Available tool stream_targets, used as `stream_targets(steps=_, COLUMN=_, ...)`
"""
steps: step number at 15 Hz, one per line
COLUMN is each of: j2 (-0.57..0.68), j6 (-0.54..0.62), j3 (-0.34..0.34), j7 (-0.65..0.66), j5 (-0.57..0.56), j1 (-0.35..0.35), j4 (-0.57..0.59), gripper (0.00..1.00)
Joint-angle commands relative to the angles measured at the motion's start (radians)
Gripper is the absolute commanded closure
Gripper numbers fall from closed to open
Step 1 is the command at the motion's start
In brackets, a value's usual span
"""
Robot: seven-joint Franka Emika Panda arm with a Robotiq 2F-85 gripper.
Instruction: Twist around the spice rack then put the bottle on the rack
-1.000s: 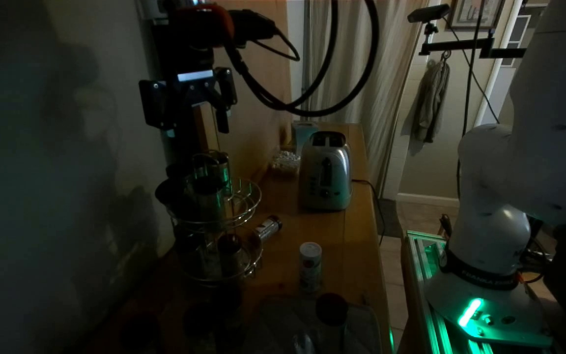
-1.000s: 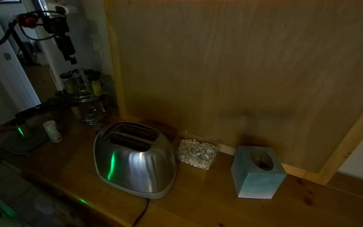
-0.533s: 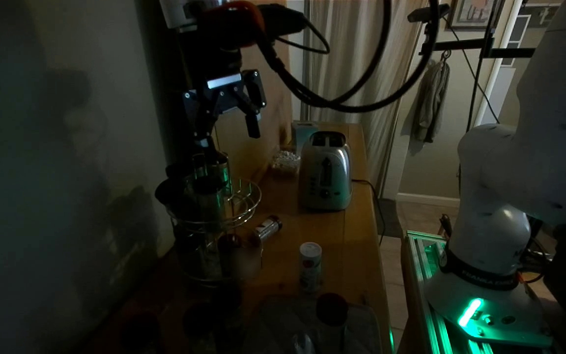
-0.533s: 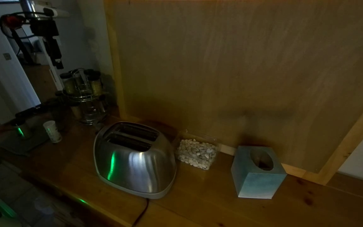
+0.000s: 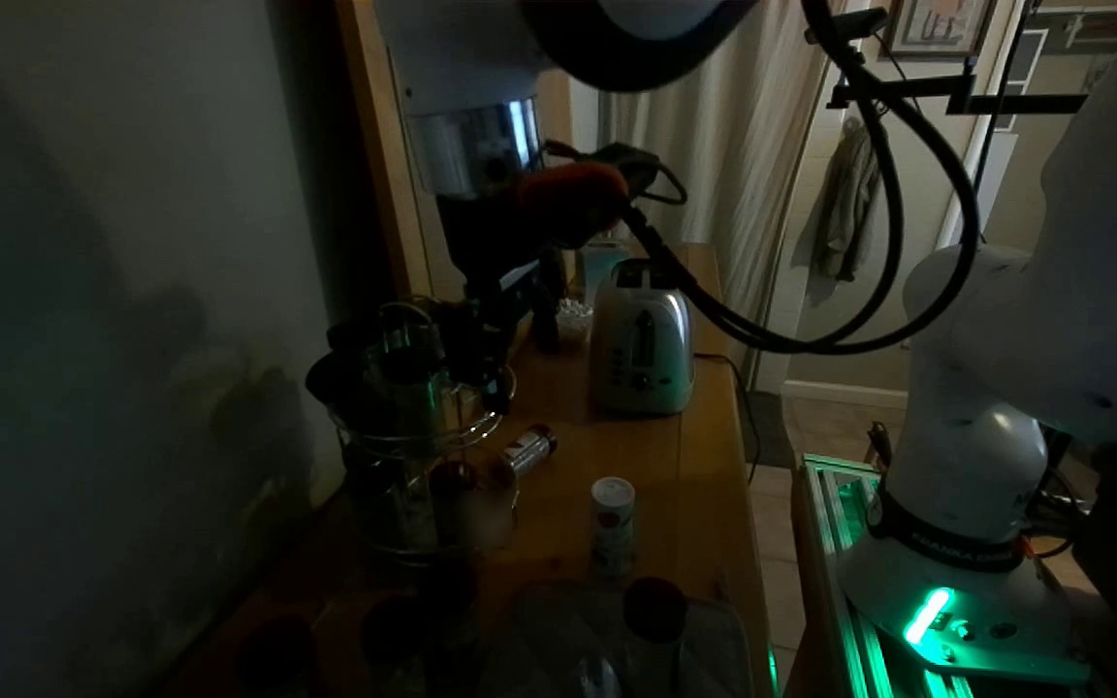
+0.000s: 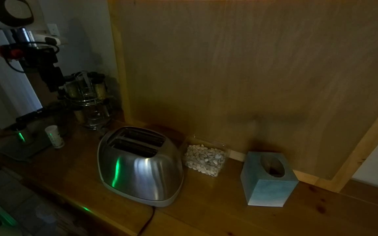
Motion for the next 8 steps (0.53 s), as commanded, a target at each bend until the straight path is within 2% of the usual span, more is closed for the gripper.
stream_targets(steps=1, j2=-0.003, j6=0.011, j3=0.017, j7=-0.009, j5=0.004, j1=-0.018, j4=-0.019, gripper=0.00)
stream_targets(steps=5, j2=0.002, j6=0.005, j3=0.016, j7=-0.020, j5=-0.008, j1=-0.022, j4=-0.016, gripper=0.00)
stream_targets(steps=8, j2=-0.024, j6=0.018, j3=0.008, j7=-0.136, j5=-0.006, j1=-0.008, j4=-0.078, gripper=0.00)
